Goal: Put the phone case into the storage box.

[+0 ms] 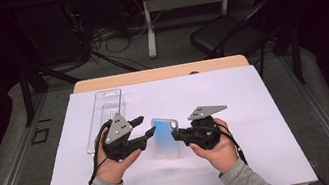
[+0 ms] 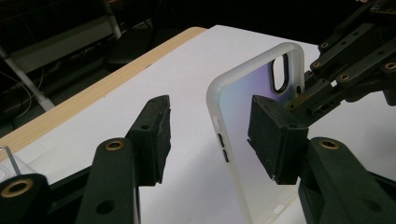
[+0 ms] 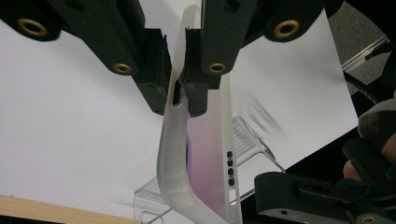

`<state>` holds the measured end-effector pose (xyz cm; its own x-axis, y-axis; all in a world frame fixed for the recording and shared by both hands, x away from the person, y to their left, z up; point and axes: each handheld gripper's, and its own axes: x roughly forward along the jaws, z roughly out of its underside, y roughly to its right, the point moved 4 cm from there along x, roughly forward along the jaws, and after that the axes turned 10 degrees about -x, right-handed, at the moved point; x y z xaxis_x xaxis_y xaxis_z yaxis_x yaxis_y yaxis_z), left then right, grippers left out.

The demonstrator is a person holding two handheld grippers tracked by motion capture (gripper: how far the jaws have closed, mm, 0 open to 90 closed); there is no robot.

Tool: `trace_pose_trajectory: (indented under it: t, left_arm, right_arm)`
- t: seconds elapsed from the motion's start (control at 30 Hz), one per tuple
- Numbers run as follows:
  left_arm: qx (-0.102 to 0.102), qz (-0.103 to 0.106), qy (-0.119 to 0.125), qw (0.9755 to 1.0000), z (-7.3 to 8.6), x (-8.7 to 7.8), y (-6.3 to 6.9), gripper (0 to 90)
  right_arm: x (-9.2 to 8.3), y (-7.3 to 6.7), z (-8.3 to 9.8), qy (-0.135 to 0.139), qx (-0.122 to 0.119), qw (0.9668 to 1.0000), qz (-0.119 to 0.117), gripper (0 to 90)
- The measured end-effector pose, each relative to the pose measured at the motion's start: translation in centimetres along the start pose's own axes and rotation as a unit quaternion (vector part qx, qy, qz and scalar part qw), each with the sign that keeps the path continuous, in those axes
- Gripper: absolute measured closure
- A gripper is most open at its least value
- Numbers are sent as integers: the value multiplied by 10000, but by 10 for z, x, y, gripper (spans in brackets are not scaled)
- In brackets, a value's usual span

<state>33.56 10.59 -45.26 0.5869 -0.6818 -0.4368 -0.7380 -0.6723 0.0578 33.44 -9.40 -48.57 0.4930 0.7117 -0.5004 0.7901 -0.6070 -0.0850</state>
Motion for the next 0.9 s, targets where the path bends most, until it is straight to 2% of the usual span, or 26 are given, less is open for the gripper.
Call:
trace_pose_trajectory:
  t: [0.57,0.9]
  left_arm:
    - [126,-56,25,9999,-1,0,5,506]
    - [201,-72,-10,9998,1,1,7,561]
  right_arm:
    - [2,-4,0,-29,-52,10000,10,820]
    - [4,-6,1,-60,-55,10000,-24,820]
